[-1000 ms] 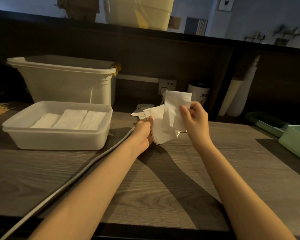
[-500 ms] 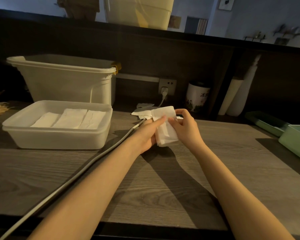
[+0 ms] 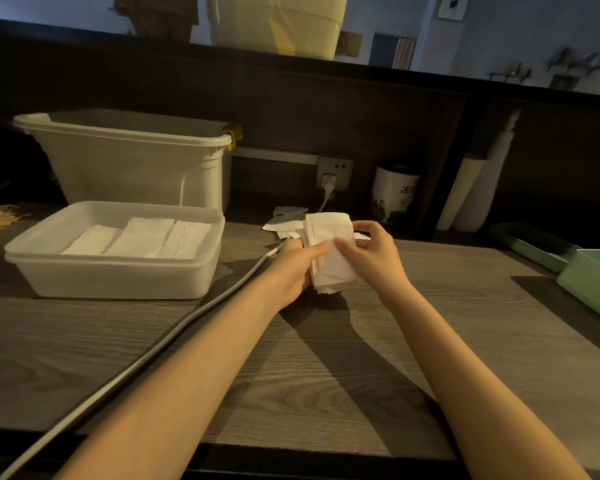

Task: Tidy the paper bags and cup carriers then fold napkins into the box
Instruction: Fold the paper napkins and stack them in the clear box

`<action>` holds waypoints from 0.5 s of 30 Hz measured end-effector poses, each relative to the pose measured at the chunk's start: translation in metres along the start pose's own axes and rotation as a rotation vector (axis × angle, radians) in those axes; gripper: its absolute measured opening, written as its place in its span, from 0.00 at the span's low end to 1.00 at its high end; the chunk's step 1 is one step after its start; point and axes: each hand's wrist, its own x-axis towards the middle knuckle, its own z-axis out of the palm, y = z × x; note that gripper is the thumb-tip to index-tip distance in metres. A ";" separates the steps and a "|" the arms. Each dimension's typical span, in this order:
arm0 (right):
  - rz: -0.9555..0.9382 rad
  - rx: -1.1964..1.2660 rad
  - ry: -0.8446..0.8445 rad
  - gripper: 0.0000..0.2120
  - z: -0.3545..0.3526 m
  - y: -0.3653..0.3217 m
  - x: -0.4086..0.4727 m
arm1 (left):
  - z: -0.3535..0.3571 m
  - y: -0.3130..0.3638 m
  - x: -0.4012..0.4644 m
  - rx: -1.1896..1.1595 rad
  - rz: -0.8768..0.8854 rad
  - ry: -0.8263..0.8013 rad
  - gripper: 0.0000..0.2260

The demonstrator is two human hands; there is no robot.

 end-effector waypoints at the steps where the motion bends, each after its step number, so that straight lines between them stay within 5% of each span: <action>1: 0.007 -0.018 -0.015 0.23 0.000 0.000 0.000 | 0.000 0.000 0.000 0.002 -0.008 0.004 0.16; 9: -0.063 -0.136 0.062 0.19 0.001 -0.003 0.001 | -0.003 0.000 0.001 -0.002 -0.028 0.053 0.14; 15: 0.115 0.132 -0.202 0.22 0.006 -0.005 -0.005 | 0.002 0.000 -0.005 0.000 -0.043 -0.039 0.12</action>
